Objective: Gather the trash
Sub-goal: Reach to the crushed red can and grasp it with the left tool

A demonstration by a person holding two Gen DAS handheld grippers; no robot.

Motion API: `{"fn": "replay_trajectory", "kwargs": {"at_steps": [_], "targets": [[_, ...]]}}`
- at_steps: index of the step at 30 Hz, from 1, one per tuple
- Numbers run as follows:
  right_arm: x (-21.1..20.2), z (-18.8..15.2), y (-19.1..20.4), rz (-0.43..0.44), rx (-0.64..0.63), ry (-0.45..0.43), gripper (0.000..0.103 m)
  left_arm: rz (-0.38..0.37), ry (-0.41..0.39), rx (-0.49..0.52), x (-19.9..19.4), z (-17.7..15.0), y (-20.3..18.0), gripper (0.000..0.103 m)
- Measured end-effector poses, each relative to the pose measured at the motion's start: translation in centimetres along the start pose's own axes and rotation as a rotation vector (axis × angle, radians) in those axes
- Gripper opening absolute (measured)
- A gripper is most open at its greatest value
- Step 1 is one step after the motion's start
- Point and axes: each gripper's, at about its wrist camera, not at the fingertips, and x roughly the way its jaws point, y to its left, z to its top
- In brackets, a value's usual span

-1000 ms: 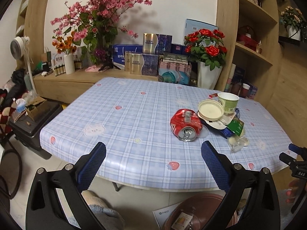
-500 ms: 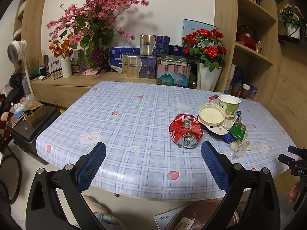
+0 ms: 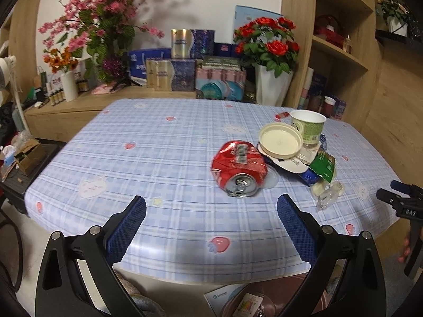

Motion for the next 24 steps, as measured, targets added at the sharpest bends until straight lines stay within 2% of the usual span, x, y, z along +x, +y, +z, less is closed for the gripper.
{"fn": "replay_trajectory", "kwargs": {"at_steps": [12,19,21,24], "targets": [[3.3,1.7,1.7,0.035,-0.060,0.002,0.097,-0.072,0.125,-0.005,7.5,1.2,-2.6,0.097],[4.5,2.3,1.7,0.035,-0.065,0.009,0.097,-0.098,0.173,-0.172,11.8,3.8,0.0,0.097],[4.8,2.5,1.5,0.034,-0.070,0.011,0.097,-0.126,0.181,-0.170,13.3,5.1,1.2,0.092],[5.0,2.8,1.5,0.031,-0.080,0.011,0.097,-0.182,0.250,-0.157,16.0,6.1,2.8,0.082]]}}
